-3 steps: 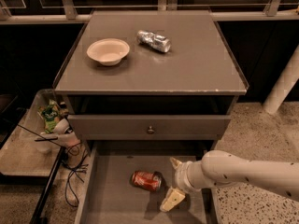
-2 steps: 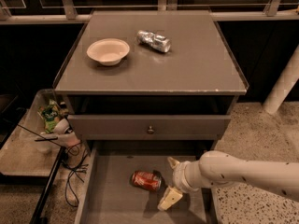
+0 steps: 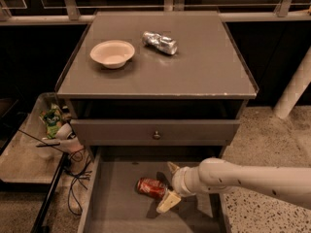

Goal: Pick coke can from middle drawer and place on counter

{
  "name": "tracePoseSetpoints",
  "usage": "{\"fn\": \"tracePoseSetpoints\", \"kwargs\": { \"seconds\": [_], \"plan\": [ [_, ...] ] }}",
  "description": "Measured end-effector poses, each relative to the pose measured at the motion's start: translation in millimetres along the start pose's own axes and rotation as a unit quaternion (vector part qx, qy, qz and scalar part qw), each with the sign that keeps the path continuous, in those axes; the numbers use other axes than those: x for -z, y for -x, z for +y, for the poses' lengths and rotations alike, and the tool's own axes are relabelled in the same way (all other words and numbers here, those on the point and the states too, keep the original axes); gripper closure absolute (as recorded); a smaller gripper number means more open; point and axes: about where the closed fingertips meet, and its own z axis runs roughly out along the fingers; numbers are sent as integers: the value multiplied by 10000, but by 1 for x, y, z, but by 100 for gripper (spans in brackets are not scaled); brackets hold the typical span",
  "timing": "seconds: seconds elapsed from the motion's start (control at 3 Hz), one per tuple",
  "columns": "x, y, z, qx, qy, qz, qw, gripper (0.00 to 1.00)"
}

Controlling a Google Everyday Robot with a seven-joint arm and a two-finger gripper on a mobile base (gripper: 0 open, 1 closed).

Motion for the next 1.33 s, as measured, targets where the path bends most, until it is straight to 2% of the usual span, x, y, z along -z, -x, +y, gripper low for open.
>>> {"fn": "tracePoseSetpoints", "kwargs": {
  "seconds": [0.67, 1.0, 1.33],
  "plan": [
    [-40, 1, 4, -72, 197, -351, 9992, 0],
    [-63, 1, 17, -98, 377, -437, 9983, 0],
    [-79, -2, 23, -134, 430, -480, 9978, 0]
  ]
}}
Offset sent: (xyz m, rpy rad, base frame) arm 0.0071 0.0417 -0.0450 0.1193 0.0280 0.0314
